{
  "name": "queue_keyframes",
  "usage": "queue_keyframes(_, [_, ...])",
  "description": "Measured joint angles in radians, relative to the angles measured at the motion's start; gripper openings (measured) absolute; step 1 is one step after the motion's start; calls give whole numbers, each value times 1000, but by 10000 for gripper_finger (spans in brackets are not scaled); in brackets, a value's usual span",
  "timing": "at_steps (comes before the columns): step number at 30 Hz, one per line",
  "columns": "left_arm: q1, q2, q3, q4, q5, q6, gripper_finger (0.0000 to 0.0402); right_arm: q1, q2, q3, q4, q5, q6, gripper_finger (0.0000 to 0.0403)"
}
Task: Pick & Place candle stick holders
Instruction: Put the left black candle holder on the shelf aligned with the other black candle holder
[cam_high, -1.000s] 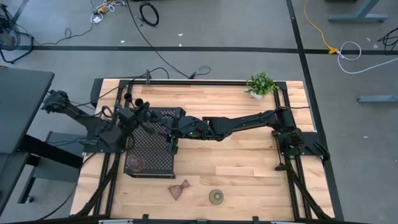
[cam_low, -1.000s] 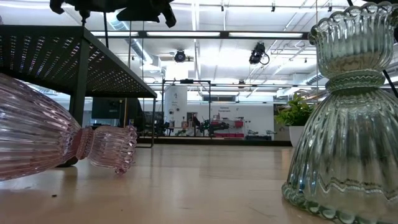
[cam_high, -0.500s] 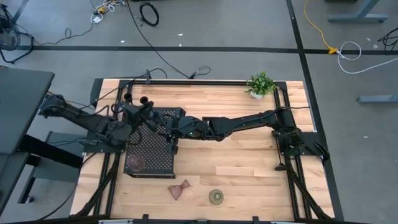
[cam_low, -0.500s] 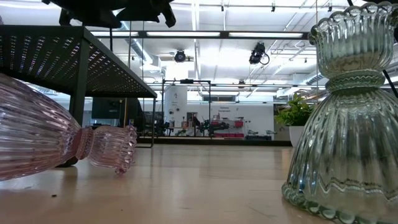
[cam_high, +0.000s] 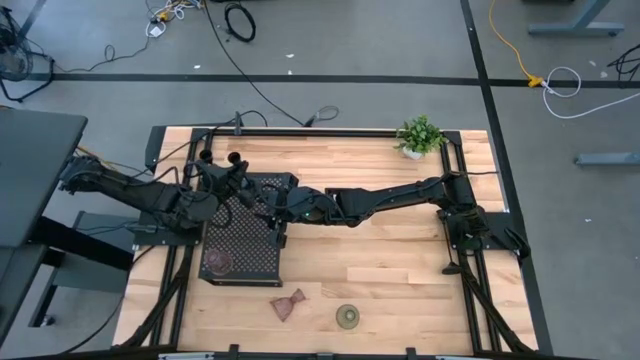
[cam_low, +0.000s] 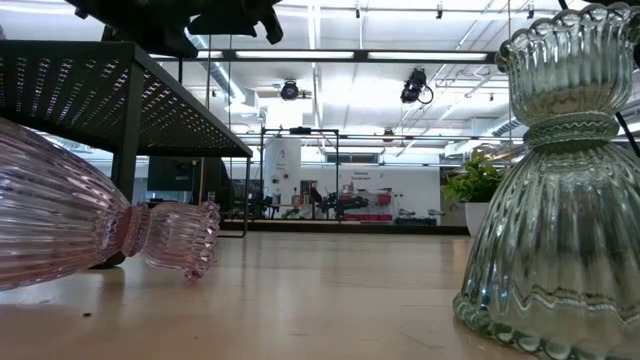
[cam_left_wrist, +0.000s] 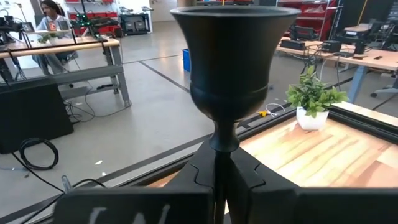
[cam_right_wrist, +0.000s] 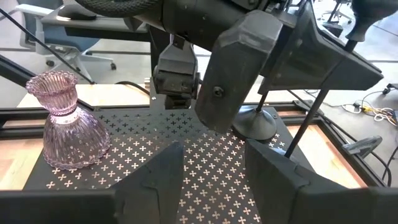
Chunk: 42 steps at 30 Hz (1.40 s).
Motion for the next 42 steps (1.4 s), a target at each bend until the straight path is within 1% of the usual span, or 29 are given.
queue_keyframes(3, [5, 0, 0, 0, 5, 0, 11, 0, 0, 0, 0, -1, 0, 168])
queue_keyframes(8, [4, 0, 0, -6, 7, 0, 28, 0, 0, 0, 0, -1, -1, 168])
queue_keyframes(13, [4, 0, 0, -6, 11, 0, 13, 0, 0, 0, 0, -1, -2, 168])
queue_keyframes(16, [4, 0, 0, -5, 11, 0, 11, 0, 0, 0, 0, -1, -1, 168])
queue_keyframes(18, [4, 0, 0, -5, 11, 0, 21, 0, 0, 0, 0, -1, -2, 168])
queue_keyframes(21, [4, 0, 0, -4, 11, 0, 47, 0, 0, 0, 0, -1, -1, 168])
queue_keyframes(24, [4, 0, 0, -3, 11, 0, 58, 0, 0, 0, 0, -1, -1, 168])
queue_keyframes(42, [4, 0, 0, 8, 5, 2, 64, 0, 0, 0, 0, -2, 0, 168])
